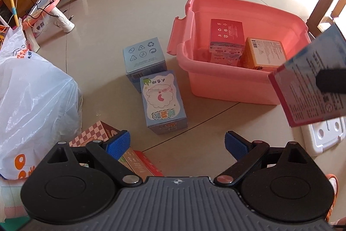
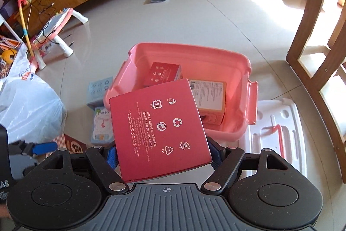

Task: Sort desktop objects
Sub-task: 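Close the right gripper on the red card and lift it, then carry the red card over the pink bin and lower it inside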

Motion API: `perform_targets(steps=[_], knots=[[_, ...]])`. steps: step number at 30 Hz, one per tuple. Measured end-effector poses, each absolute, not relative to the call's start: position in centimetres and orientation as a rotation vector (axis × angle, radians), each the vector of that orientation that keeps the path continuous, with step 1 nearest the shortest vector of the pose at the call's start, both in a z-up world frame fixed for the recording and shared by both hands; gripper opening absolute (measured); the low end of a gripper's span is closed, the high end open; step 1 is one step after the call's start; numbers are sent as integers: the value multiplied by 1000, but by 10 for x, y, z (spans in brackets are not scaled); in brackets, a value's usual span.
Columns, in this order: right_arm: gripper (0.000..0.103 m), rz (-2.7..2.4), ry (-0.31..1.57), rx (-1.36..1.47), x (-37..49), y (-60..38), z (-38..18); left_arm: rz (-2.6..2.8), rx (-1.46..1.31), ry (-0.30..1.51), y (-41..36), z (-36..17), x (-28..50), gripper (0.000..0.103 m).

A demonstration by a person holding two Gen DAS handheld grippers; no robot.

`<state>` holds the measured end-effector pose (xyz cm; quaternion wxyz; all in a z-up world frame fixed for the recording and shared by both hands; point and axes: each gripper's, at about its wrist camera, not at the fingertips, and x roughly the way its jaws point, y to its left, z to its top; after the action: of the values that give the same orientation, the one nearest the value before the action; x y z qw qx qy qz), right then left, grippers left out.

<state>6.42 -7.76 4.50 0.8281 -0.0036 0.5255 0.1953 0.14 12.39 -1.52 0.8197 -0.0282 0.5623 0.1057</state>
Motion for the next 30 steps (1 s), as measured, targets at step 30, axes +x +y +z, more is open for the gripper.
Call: perform_targets(steps=[30], knots=[[70, 278, 1183, 190, 165, -36, -3, 217, -60, 1265, 122, -50, 52, 96]])
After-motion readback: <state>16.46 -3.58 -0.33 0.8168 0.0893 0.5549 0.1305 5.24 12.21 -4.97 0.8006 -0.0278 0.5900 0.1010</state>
